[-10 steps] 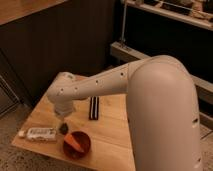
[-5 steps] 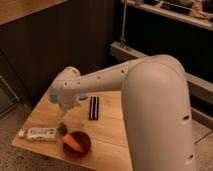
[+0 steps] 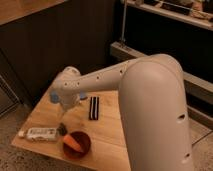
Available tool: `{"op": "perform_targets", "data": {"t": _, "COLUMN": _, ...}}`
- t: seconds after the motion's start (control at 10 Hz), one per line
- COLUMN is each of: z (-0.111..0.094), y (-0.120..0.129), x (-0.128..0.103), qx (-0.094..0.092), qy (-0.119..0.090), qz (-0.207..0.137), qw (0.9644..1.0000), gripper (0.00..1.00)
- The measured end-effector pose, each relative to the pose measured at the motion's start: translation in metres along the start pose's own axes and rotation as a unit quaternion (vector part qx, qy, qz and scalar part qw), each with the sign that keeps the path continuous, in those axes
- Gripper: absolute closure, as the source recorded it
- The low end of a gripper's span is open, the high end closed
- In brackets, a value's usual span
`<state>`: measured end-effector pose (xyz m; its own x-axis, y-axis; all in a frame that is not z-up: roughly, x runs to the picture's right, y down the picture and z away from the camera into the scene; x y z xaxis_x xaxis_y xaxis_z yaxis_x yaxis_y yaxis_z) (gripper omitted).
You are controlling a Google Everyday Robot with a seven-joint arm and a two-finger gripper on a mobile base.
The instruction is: Place the pepper in the ceramic bowl
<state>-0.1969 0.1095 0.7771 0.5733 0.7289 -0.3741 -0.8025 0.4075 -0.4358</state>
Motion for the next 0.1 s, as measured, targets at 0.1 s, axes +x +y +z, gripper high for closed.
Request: {"op": "perform_targets", "data": {"t": 0.1, "z": 0.0000, "y": 0.0000, "x": 0.0000, "qx": 0.000, "qy": 0.000, "qz": 0.000, "qw": 1.0000, "gripper": 0.20}}
